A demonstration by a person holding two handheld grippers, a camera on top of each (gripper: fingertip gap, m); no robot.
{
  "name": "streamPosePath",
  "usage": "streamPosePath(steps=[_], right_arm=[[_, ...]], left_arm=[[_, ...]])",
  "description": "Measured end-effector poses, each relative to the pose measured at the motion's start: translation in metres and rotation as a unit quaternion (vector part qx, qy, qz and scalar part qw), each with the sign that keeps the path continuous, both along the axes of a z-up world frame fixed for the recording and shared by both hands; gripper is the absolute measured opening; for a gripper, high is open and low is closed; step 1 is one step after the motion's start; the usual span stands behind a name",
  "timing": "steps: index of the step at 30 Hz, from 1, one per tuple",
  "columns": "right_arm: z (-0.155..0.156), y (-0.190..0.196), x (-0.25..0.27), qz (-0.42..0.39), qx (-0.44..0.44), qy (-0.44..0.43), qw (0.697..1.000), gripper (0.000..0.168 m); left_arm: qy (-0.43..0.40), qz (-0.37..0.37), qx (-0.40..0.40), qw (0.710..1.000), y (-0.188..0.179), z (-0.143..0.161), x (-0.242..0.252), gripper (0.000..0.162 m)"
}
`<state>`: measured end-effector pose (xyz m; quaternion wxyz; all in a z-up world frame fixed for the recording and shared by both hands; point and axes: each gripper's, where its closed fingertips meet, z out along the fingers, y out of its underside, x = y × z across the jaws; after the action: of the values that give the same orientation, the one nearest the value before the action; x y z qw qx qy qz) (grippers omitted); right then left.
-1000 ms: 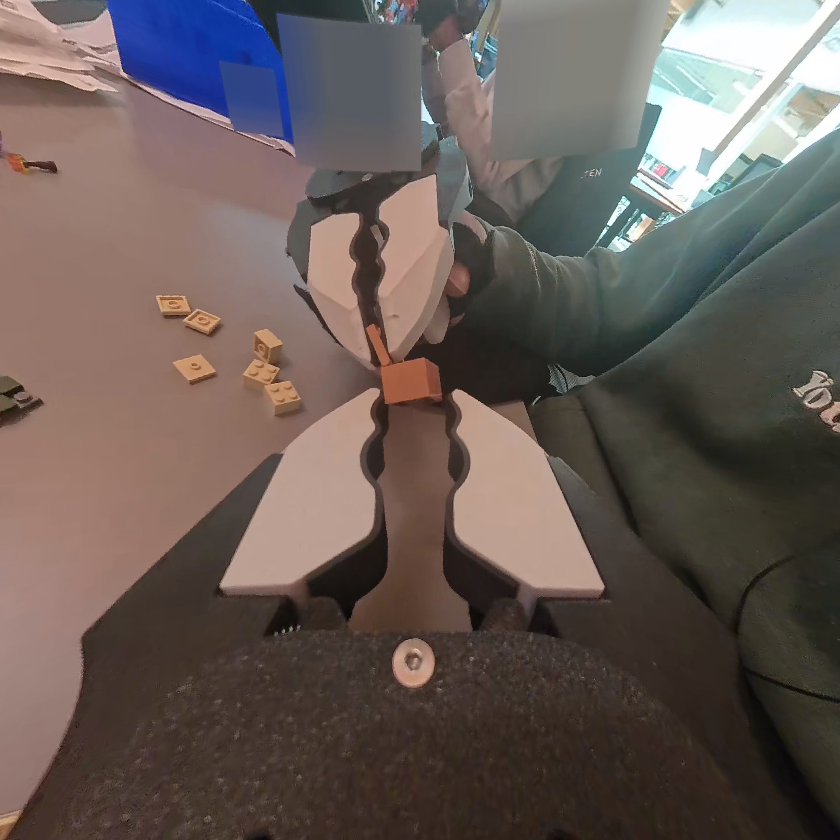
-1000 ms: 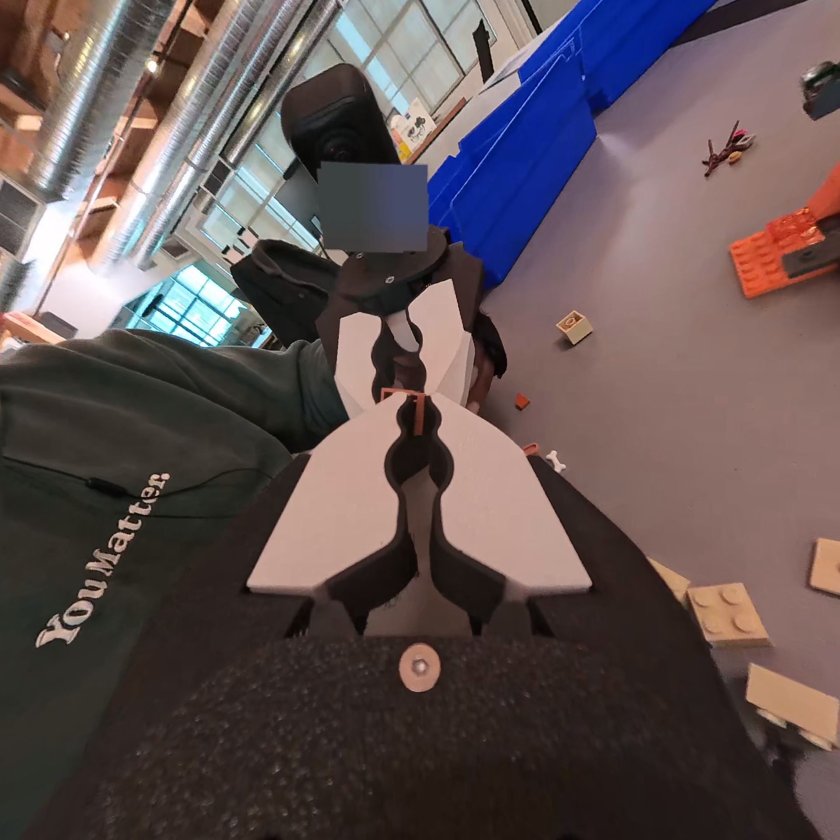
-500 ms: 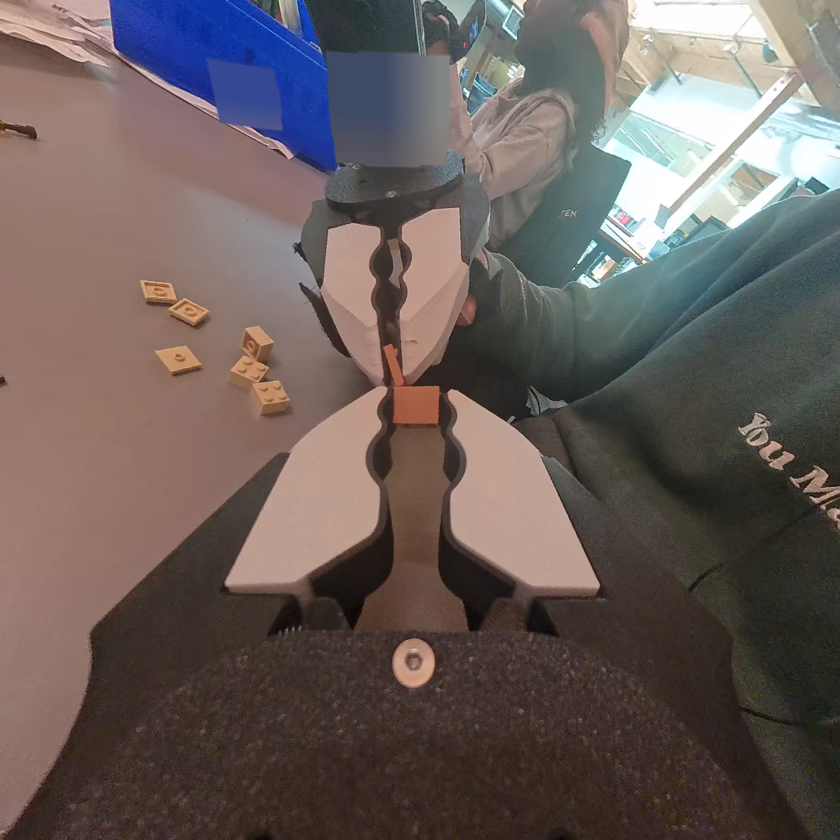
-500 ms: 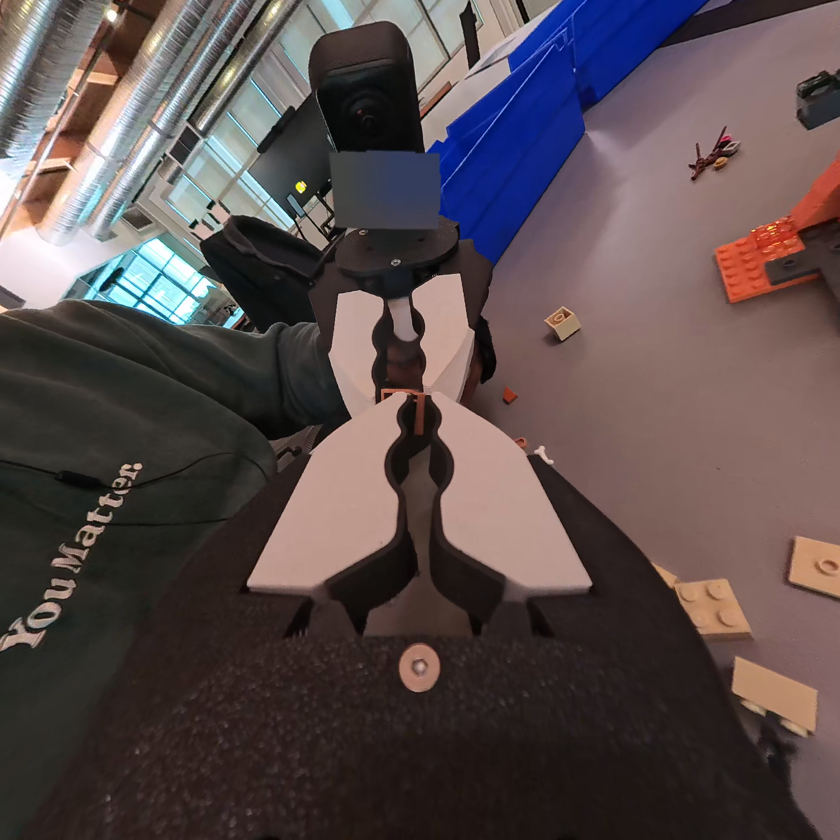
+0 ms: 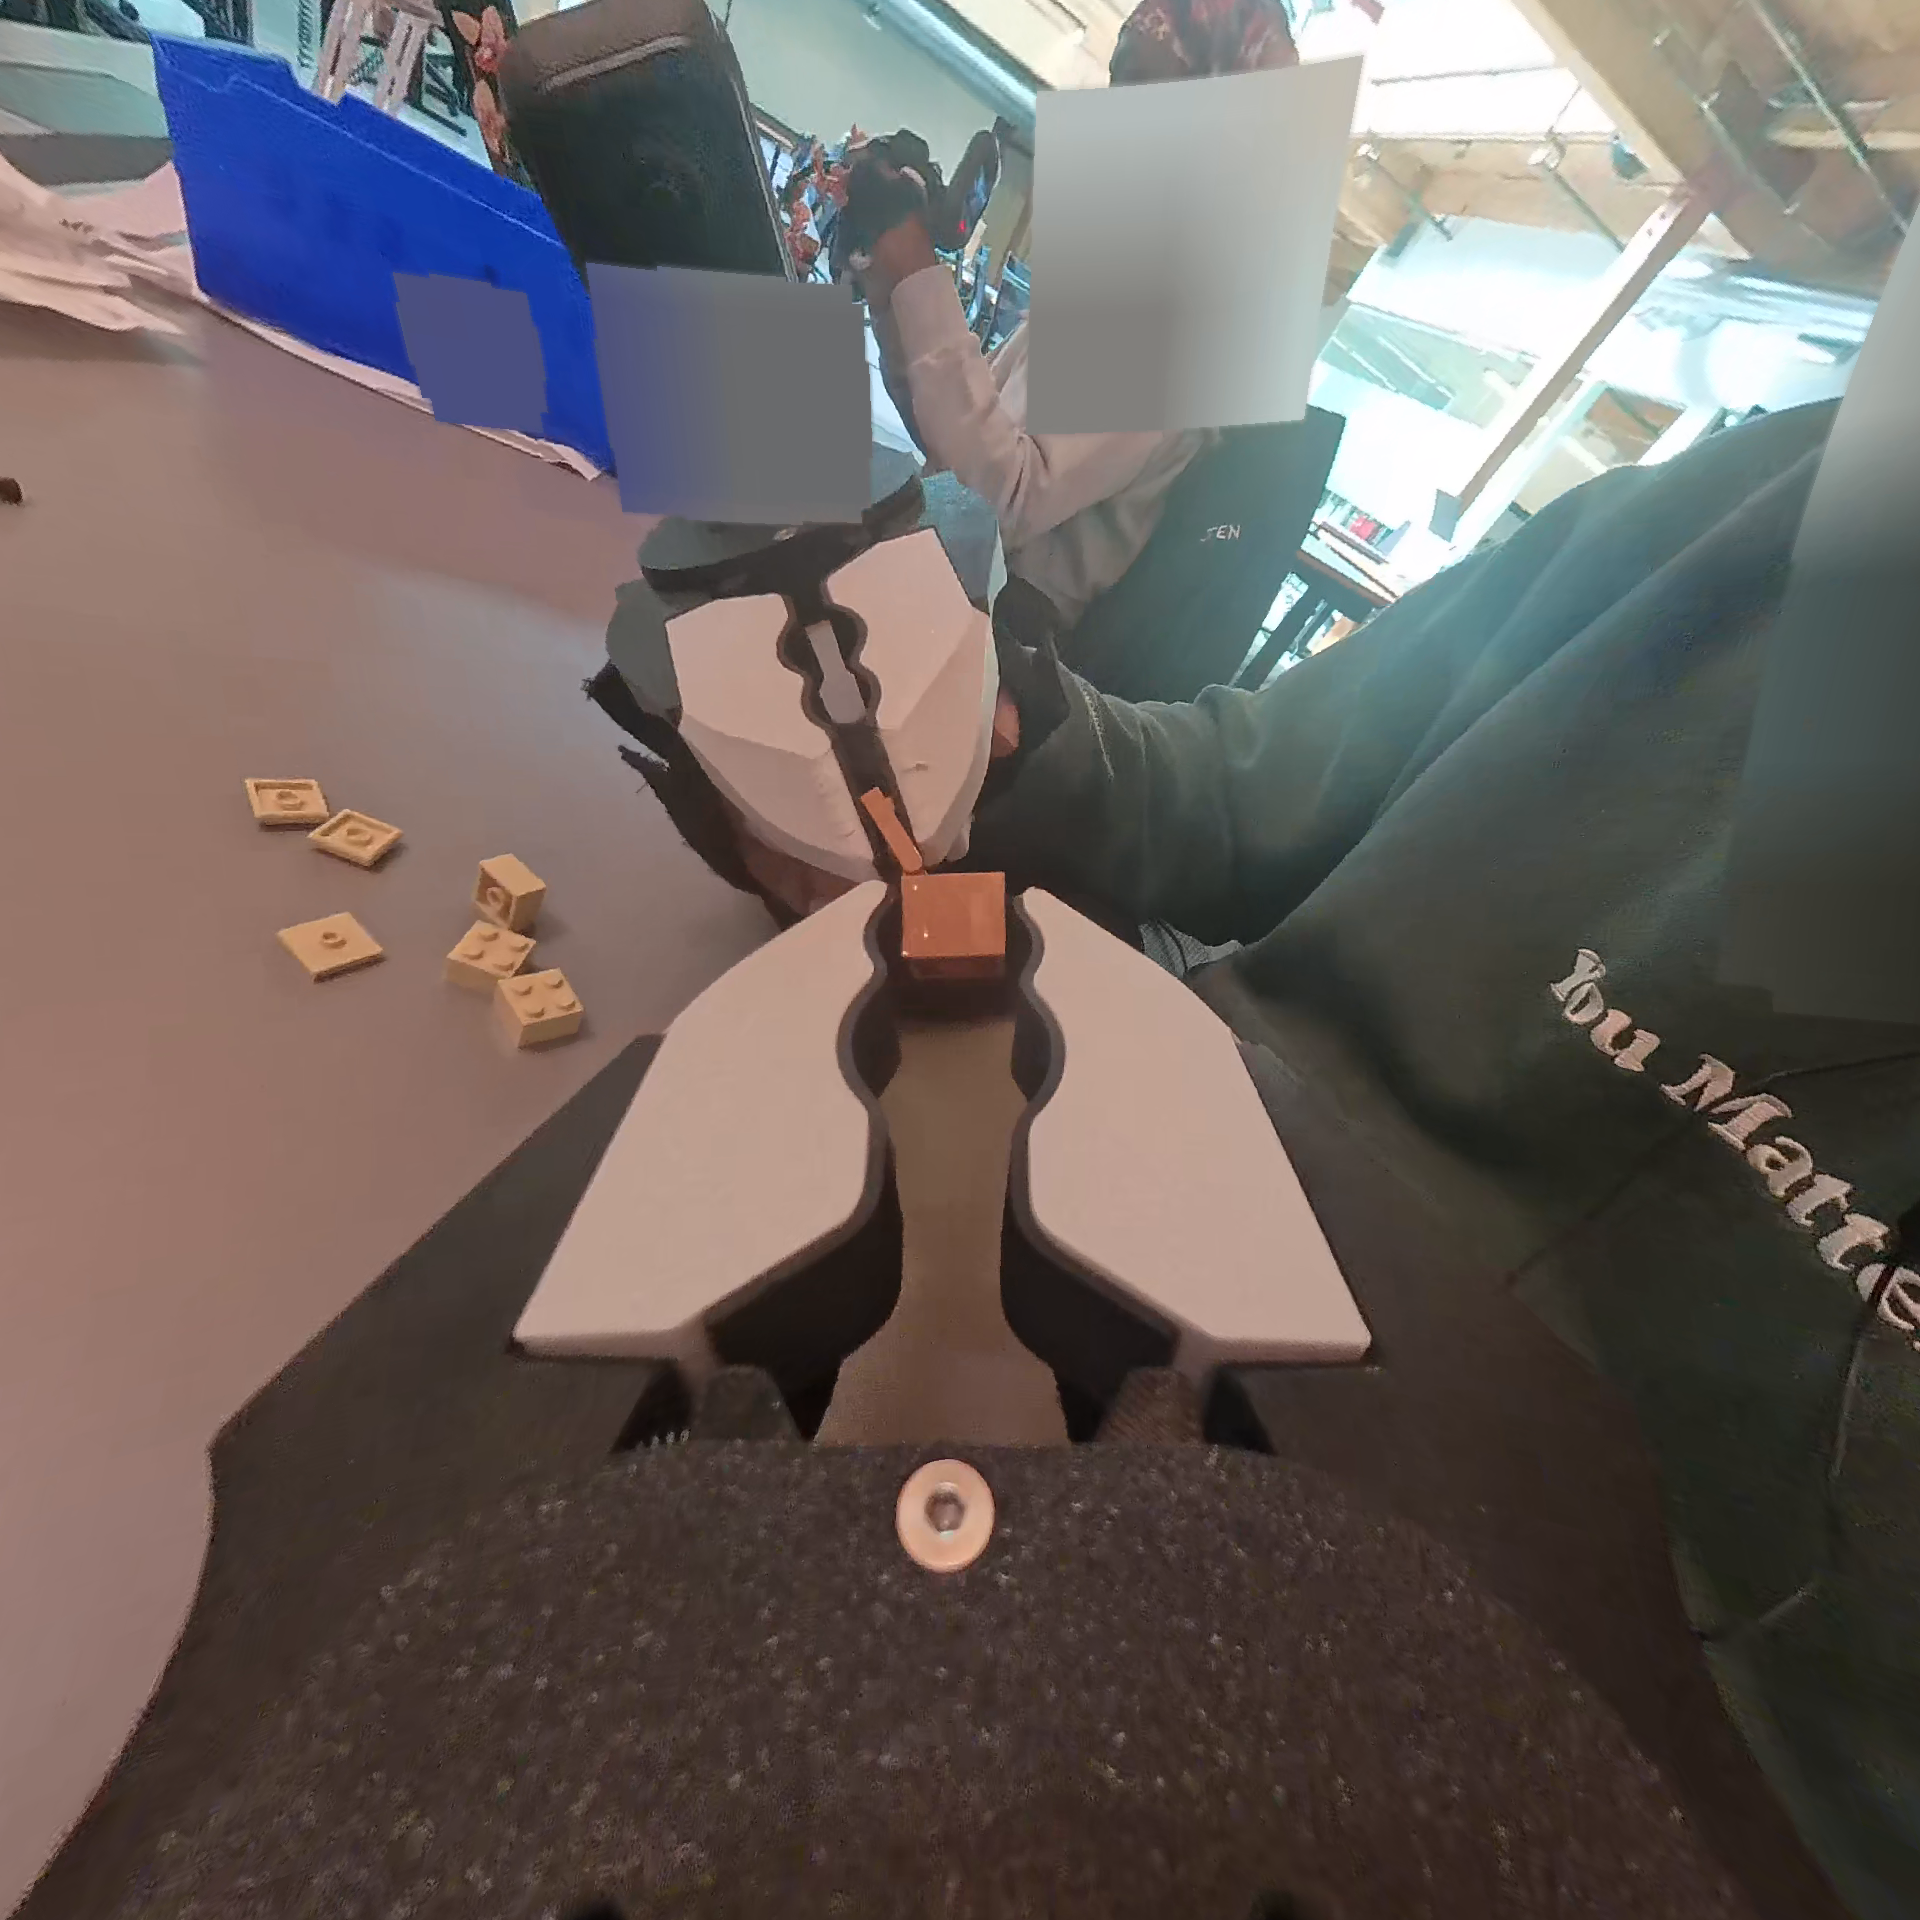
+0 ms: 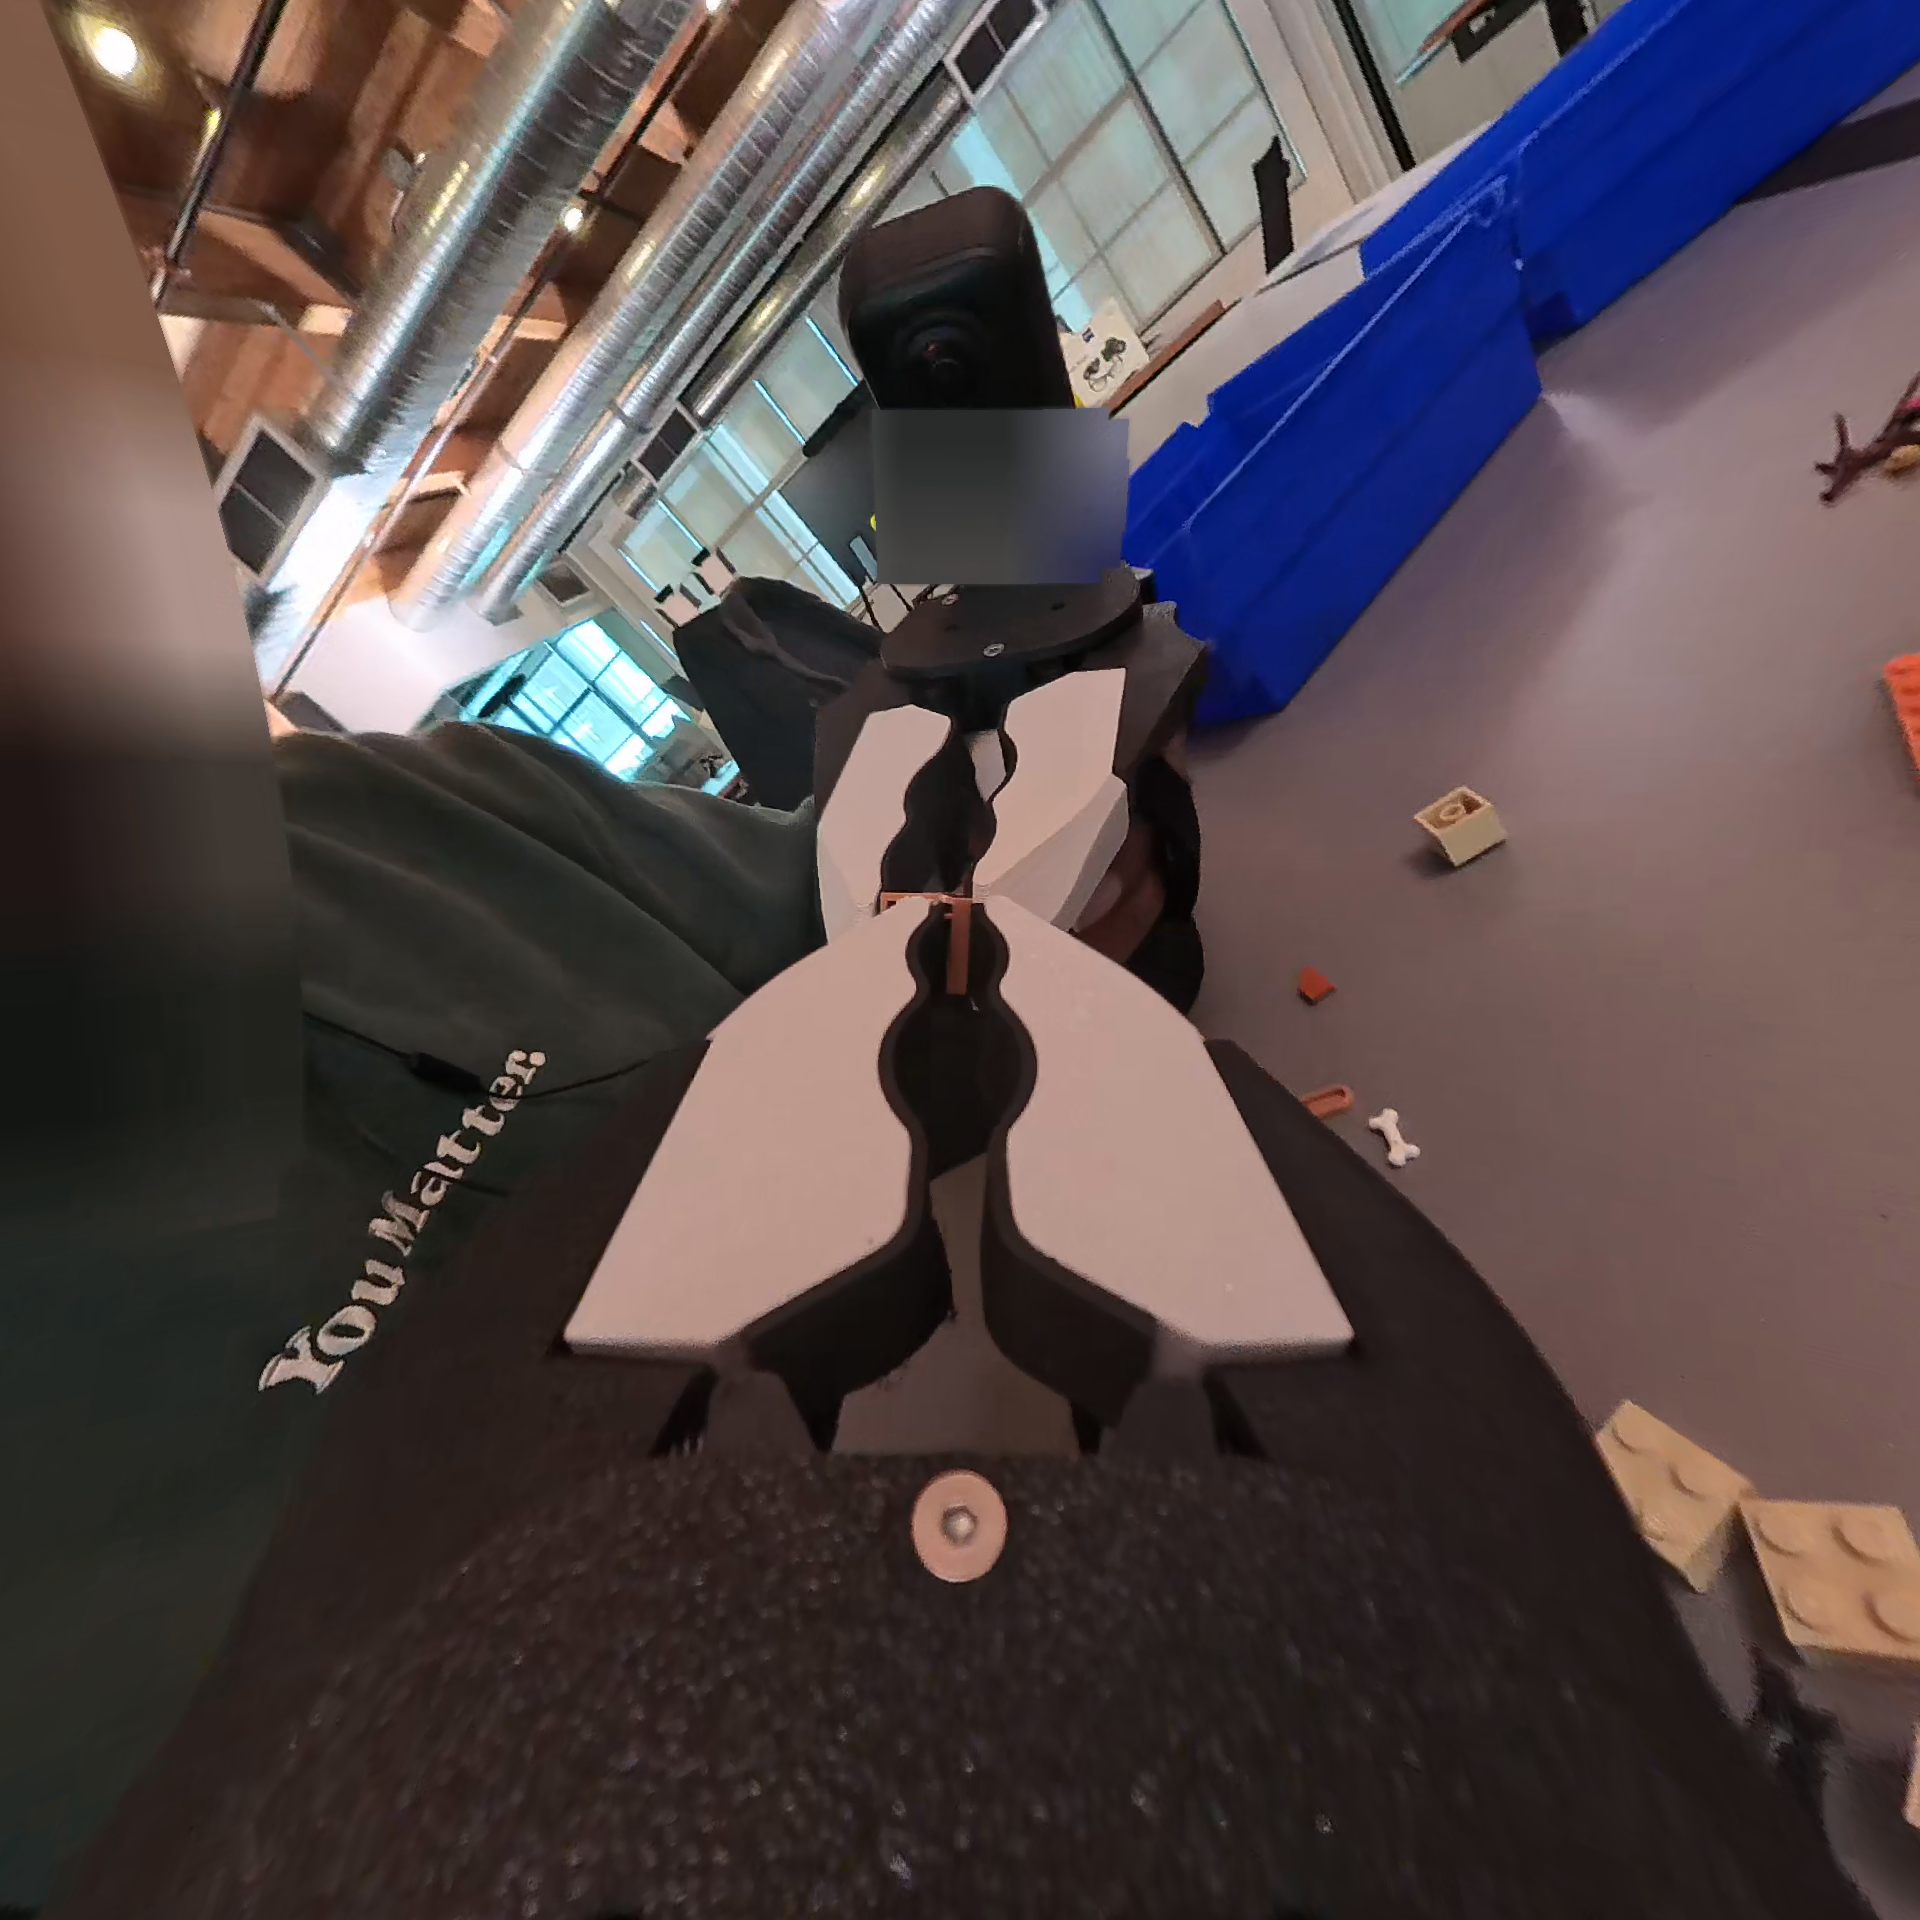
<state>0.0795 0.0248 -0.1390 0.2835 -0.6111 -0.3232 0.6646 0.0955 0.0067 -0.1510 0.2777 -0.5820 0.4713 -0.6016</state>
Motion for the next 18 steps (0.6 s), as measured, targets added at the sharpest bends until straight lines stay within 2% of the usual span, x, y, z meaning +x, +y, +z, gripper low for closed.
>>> streamPosePath(steps=[10, 18], right_arm=[[-0.001, -0.008, -0.002, -0.020, 0.145, -0.034, 0.989, 0.004], [-0.016, -0.008, -0.002, -0.058, 0.314, -0.122, 0.940, 0.006]], left_arm=[[0.052, 0.028, 0.119, 0.991, -0.003, -0.005, -0.001, 0.018], [0.105, 0.054, 0.232, 0.965, 0.001, -0.021, -0.001, 0.018]])
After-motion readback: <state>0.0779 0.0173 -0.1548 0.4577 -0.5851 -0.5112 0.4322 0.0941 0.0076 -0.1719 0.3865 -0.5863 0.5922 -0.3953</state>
